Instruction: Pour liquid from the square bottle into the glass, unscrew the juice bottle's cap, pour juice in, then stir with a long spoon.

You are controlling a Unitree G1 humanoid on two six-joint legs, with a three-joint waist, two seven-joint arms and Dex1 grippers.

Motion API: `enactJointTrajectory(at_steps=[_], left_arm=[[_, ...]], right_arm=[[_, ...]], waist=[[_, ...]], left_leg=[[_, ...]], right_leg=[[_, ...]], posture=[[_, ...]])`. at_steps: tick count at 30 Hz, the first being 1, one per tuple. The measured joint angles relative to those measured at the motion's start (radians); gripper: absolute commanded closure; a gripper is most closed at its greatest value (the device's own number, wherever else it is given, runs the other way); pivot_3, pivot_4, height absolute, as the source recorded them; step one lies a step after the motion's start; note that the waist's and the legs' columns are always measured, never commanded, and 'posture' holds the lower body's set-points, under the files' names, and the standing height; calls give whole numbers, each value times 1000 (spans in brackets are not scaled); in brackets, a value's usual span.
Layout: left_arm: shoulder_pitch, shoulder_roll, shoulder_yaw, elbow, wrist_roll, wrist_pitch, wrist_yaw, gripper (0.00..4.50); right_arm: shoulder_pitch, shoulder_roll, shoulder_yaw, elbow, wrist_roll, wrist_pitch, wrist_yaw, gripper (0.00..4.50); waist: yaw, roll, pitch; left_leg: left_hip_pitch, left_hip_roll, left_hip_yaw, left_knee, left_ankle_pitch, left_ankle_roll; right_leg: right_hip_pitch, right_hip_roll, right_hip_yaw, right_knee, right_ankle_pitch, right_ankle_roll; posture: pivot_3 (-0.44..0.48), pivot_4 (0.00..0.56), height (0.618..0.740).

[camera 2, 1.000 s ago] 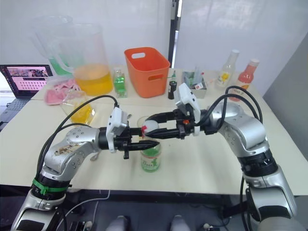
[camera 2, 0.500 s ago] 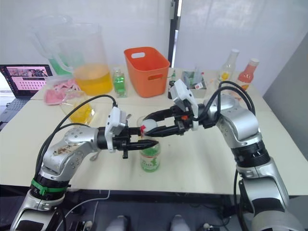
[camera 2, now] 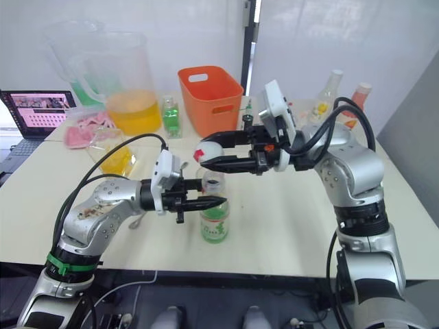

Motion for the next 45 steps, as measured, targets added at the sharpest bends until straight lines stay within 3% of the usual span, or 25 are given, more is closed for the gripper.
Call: enactJointTrajectory(at_steps=[10,16,26,36,45], left_arm=[[-7,-6,-9,19,0,-15,-12,3031],[-14,-18,-17,34,4,-22,-19,3031],[-14,-20,-21,42,6,-37,-24,3031],[-12,-20,-22,39,6,-36,-16,3031],[-7,-16,-21,34,6,-36,-13,3031]], right_arm=[[100,-154,-176,-3,7,51,-145,2901],[310,-197,-287,47,-82,51,-329,2901],[545,-45,-345,143,-264,-97,-637,2901],[566,74,-304,267,-386,-167,-821,2901],[569,144,-302,347,-403,-176,-889,2901]], waist=[[8,0,0],[20,0,0],[20,1,-1],[20,2,-1],[17,3,-2]], left_leg=[[0,0,0,0,0,0],[1,-1,0,2,0,0],[1,-1,0,2,5,7],[3,-1,0,2,5,8],[4,-1,0,1,5,8]], right_leg=[[1,0,0,-1,0,0],[2,0,1,-1,0,0],[3,0,2,-1,0,0],[5,0,2,-1,0,1],[6,0,2,-1,0,1]], posture=[[0,150,717],[0,150,717],[0,150,717],[0,150,717],[0,150,717]])
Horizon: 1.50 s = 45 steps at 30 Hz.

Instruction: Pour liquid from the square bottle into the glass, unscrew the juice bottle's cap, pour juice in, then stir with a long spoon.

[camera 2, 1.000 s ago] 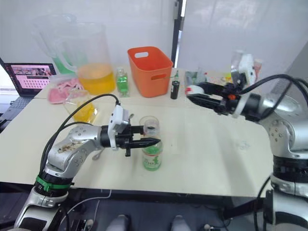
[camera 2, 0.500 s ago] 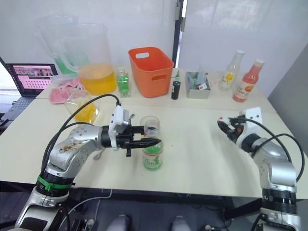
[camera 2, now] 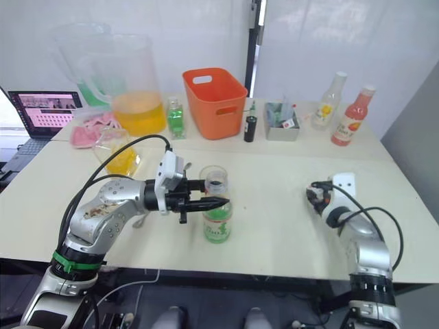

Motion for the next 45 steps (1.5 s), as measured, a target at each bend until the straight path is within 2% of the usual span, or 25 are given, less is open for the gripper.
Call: enactJointTrajectory(at_steps=[6,8,13,14,22,29,38,45], left_arm=[[1,2,0,-3,0,0,1,3031],[2,3,0,-4,0,0,1,3031],[4,4,0,-8,0,1,3,3031],[4,4,1,-9,0,1,3,3031],[4,8,1,-10,-1,1,3,3031],[9,22,23,-23,-20,21,3,3031],[111,111,133,-160,-189,170,5,3031],[166,189,268,-244,-286,223,43,3031]], right_arm=[[-2,7,0,18,0,-22,-6,2901],[-6,7,0,25,0,-27,-6,1873],[-7,7,0,24,1,-28,-2,221],[-8,7,0,20,1,-28,0,34],[-50,-30,-1,-130,25,39,16,34],[-94,-111,34,-289,102,179,122,34],[-221,-258,47,-440,313,400,309,34],[-236,-301,77,-534,434,501,400,34]], waist=[[-2,0,0],[-2,0,0],[-2,1,0],[-2,1,0],[-4,1,0],[-12,1,0],[-27,1,0],[-25,1,0]], left_leg=[[0,0,0,0,0,0],[0,0,0,0,0,0],[0,0,0,0,0,0],[0,0,0,0,0,0],[0,0,0,0,0,0],[0,0,0,-1,0,0],[0,0,0,-5,0,1],[-1,0,0,-5,0,0]], right_leg=[[0,0,0,0,0,0],[0,0,0,0,0,0],[0,0,0,0,0,0],[0,0,0,0,0,0],[0,0,0,0,0,0],[0,0,0,1,0,0],[-3,0,0,1,-1,1],[-4,0,0,0,-1,0]], posture=[[0,150,717],[0,150,717],[0,150,717],[0,150,717],[0,150,717],[0,150,717],[0,150,717],[0,150,717]])
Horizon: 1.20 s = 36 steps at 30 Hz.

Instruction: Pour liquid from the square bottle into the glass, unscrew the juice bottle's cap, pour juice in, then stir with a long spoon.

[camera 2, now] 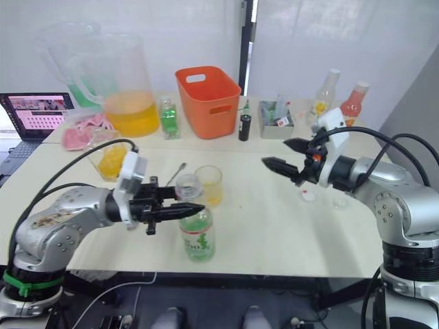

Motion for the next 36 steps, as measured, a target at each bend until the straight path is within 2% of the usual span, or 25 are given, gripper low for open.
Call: enactJointTrajectory(at_steps=[9,13,17,21,29,36], left_arm=[[-7,179,231,44,-75,73,81,3031],[-10,234,239,116,-11,43,99,3031],[-87,240,175,217,113,-25,137,3031],[-157,221,64,304,256,-111,165,3031],[-342,108,-112,555,461,-316,140,3031],[-500,20,-177,772,610,-576,113,3031]], right_arm=[[33,5,28,-86,120,65,25,34],[35,14,29,-94,128,62,14,34],[49,51,29,-101,129,59,-28,34],[71,85,26,-111,131,60,-89,34],[125,113,0,-170,138,60,-191,34],[157,145,-17,-240,168,64,-287,34]], waist=[[0,-1,0],[0,-1,0],[5,-1,0],[6,-1,0],[10,-1,0],[10,-1,0]], left_leg=[[0,0,0,0,0,0],[-1,0,0,0,0,0],[-1,0,0,0,-5,-8],[-3,0,0,0,-3,-4],[-12,0,0,0,0,0],[-12,0,0,0,1,1]], right_leg=[[-1,0,0,0,0,0],[-2,0,0,0,0,-1],[-2,0,0,0,0,-1],[-4,0,-1,0,0,-1],[-12,0,-1,3,2,0],[-12,0,0,3,4,4]], posture=[[0,150,717],[0,150,717],[0,150,717],[0,150,717],[0,150,717],[0,150,717]])
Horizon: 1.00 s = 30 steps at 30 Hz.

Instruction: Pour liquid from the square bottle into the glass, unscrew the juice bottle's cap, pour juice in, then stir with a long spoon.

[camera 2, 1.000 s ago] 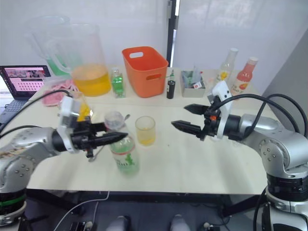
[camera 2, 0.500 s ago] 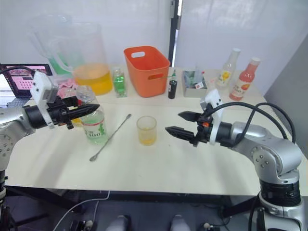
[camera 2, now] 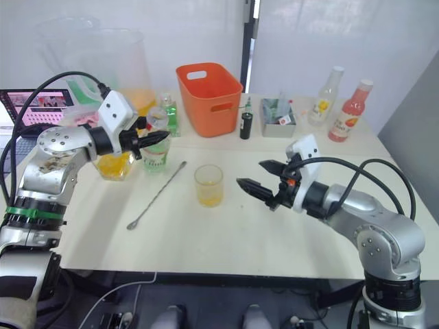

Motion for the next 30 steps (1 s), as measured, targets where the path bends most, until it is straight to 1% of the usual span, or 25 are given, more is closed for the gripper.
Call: enactJointTrajectory(at_steps=[4,7,10,15,20,30], left_arm=[[-14,-58,-41,94,85,-189,3,3031],[-46,-82,-77,186,163,-321,17,3031],[-94,-104,-102,270,243,-442,60,3031],[-144,-134,-135,388,356,-600,152,3031],[-155,-142,-164,479,445,-705,226,3031],[-154,-151,-211,547,572,-864,353,3031]], right_arm=[[20,1,-6,-36,11,0,-45,34],[43,1,-10,-58,17,1,-80,34],[51,1,-10,-78,20,1,-112,34],[63,-1,-11,-98,36,1,-152,34],[63,-7,-12,-124,52,2,-191,34],[63,-33,-15,-136,93,8,-248,34]], waist=[[3,0,0],[6,0,0],[10,0,0],[17,0,0],[18,0,0],[21,0,0]], left_leg=[[0,0,0,0,0,0],[0,0,0,1,0,0],[0,0,0,1,0,0],[0,0,0,2,0,0],[0,0,0,2,0,0],[-1,0,0,4,0,0]], right_leg=[[0,0,0,0,1,1],[0,0,0,0,2,3],[0,0,0,0,2,3],[0,0,0,1,2,4],[0,0,0,1,3,4],[0,0,0,4,3,4]], posture=[[0,150,717],[0,150,717],[0,150,717],[0,150,717],[0,150,717],[0,150,717]])
